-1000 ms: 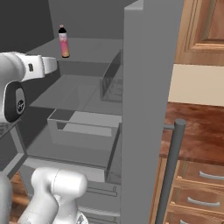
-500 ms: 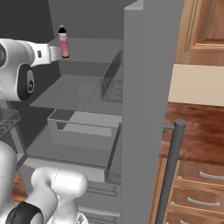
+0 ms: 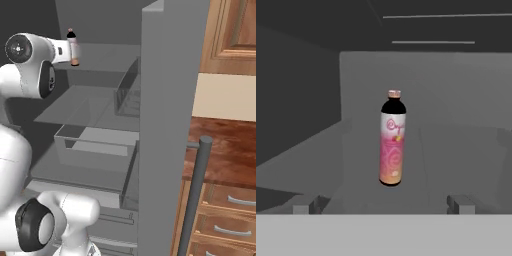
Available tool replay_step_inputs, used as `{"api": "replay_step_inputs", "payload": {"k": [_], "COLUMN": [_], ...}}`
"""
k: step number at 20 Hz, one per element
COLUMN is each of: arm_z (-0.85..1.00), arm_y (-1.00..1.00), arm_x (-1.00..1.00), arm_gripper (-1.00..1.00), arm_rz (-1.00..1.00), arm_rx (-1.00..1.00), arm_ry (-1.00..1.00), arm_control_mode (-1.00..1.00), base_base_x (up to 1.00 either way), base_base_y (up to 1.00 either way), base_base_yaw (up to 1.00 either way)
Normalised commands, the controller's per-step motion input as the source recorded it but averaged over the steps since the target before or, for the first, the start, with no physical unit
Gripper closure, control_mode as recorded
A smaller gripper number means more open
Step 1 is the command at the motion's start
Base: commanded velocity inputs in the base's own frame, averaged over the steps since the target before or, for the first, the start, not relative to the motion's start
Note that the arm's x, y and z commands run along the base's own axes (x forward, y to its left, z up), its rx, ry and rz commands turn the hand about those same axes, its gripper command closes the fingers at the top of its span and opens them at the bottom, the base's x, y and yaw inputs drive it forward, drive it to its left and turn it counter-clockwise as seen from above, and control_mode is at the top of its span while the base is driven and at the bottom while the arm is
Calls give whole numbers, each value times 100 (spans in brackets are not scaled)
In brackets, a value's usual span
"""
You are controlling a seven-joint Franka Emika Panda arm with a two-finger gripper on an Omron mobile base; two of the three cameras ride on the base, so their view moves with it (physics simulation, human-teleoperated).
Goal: Open the fridge, grab two sodas, and place both sodas inside the bowl with ice on the dining counter.
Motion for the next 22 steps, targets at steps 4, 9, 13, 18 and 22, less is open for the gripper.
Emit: {"api": "replay_step_inputs", "payload": {"k": [4,9,13,18,22], "arm_z": [0,0,0,0,0], "arm_y": [0,-1,0,0,6], "arm_x": [62,45,31,29,30], "arm_gripper": [-100,-100,-100,-100,-100], "arm_rz": [0,0,0,0,0], "arm_rx": [0,0,0,0,0], "arm_ry": [0,0,0,0,0], "arm_control_mode": [-100,-100,-100,-100,-100], "base_base_x": [0,0,0,0,0], "base_base_y": [0,0,0,0,0], "base_base_yaw": [0,0,0,0,0]}}
